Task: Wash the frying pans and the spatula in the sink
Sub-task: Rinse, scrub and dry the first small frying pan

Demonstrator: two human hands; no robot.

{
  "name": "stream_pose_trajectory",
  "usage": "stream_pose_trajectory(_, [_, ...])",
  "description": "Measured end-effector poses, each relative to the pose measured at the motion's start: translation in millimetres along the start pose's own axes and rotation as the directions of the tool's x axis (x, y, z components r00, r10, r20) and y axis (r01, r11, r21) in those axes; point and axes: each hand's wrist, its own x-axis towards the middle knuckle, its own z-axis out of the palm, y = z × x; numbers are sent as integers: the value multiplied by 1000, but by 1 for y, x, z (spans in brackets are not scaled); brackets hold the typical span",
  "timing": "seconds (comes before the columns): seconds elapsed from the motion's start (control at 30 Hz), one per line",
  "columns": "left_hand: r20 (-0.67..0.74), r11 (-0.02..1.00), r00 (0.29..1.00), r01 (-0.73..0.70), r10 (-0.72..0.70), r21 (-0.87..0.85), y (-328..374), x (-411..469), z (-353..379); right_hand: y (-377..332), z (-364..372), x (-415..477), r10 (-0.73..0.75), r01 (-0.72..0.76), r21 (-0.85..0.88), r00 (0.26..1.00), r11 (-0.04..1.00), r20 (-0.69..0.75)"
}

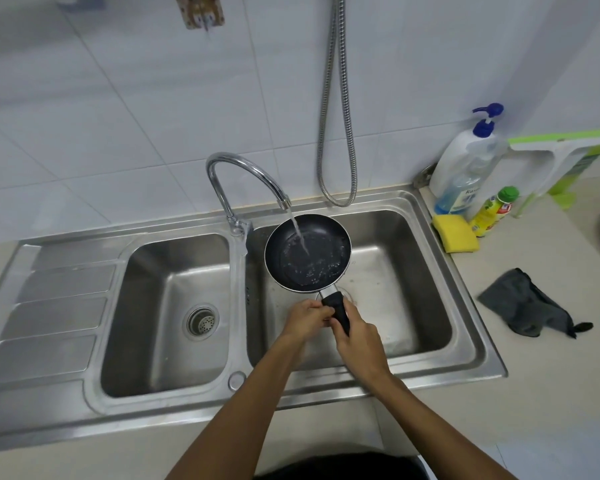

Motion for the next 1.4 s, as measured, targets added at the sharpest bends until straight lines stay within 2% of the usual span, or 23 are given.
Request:
stream_pose_trajectory(0.13, [70,999,997,15,-18,34,-3,4,5,5,-1,0,39,-40,-42,999,998,-11])
stream_pose_trajectory(0.3, [152,997,986,54,-61,53,3,6,22,3,-12,2,-36,-3,-262,989,965,-145])
stream_pose_trajectory(0.47, [213,996,974,73,-82,47,8,10,28,-1,-18,0,-14,-52,-427,989,903,-148])
stream_pose_trajectory(0.63, [240,997,968,73,-78,31,7,14,28,-2,-24,3,16,-89,-484,988,871,-152])
stream_pose_trajectory(0.7, [183,997,980,67,-75,46,4,19,17,-1,-28,5,32,-104,-512,989,853,-147])
stream_pose_trajectory(0.77, [63,995,994,89,-92,49,-2,26,-4,-1,-33,6,49,-120,-534,988,837,-147])
stream_pose_trajectory(0.87, [-113,989,984,131,-139,-75,-2,44,-47,-2,-41,5,62,-133,-555,987,821,-146])
stream_pose_trajectory(0.97, [-222,983,968,81,-117,-165,11,64,-84,-2,-47,7,73,-151,-569,985,808,-158])
stream_pose_trajectory(1.07, [-273,976,959,23,-83,-218,31,78,-104,-1,-52,12,67,-154,-581,983,799,-169])
stream_pose_trajectory(1.27, [-262,910,960,-19,-99,-414,54,100,-119,0,-56,22,69,-170,-584,979,794,-192])
stream_pose_trajectory(1.4, [-320,857,939,-60,-126,-512,58,105,-116,4,-56,29,65,-167,-588,979,791,-192])
